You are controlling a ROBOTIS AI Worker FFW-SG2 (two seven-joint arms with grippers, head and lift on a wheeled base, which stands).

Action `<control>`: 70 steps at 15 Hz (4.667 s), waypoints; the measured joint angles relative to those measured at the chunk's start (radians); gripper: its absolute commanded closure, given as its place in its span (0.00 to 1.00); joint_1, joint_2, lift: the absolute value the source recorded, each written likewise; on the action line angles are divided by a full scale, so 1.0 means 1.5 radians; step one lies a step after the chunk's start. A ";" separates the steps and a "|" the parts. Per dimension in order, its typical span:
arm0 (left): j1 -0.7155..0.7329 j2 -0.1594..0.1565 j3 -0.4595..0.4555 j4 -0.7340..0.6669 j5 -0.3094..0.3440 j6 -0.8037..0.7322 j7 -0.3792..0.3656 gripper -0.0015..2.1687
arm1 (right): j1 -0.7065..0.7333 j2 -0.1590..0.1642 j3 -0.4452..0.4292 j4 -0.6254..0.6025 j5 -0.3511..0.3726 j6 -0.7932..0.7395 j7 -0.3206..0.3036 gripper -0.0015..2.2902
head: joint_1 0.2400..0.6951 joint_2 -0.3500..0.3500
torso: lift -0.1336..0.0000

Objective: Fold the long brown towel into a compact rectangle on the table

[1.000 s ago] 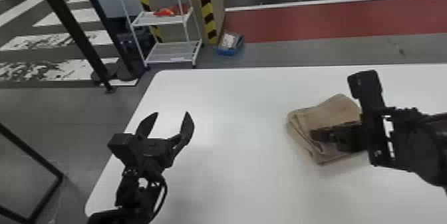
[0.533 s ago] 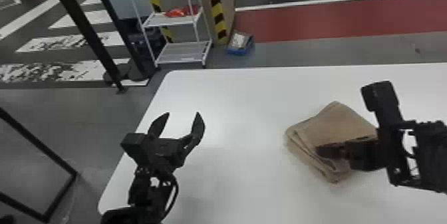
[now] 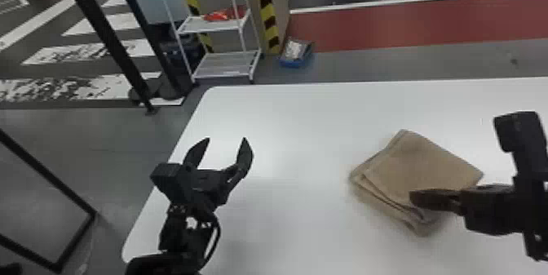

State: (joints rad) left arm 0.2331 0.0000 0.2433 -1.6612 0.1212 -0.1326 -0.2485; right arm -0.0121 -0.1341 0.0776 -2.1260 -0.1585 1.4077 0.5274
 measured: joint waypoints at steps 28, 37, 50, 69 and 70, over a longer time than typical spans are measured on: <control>0.001 0.000 -0.005 -0.005 0.000 0.001 -0.001 0.04 | -0.034 -0.002 -0.098 0.144 0.056 -0.118 0.013 0.94 | 1.00 0.70 | 0.08; 0.001 0.000 -0.003 -0.005 0.000 0.000 0.000 0.04 | 0.023 -0.002 -0.183 0.026 0.030 -0.043 0.021 0.94 | 1.00 0.65 | 0.08; -0.015 0.000 -0.007 0.011 0.005 0.000 -0.001 0.04 | -0.131 0.016 -0.097 0.224 0.095 -0.118 -0.041 0.94 | 1.00 0.65 | 0.08; -0.051 0.000 -0.046 0.037 0.009 -0.007 -0.005 0.04 | 0.017 0.048 -0.104 0.001 0.115 -0.246 -0.165 0.02 | 1.00 0.57 | 0.08; -0.049 0.000 -0.052 0.035 0.012 -0.014 -0.006 0.04 | 0.041 0.048 -0.103 -0.015 0.125 -0.264 -0.186 0.02 | 1.00 0.56 | 0.08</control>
State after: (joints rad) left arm 0.1596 0.0000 0.1650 -1.6093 0.1398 -0.1538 -0.2573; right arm 0.0496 -0.0614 -0.0765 -2.1482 0.0283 1.0123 0.2478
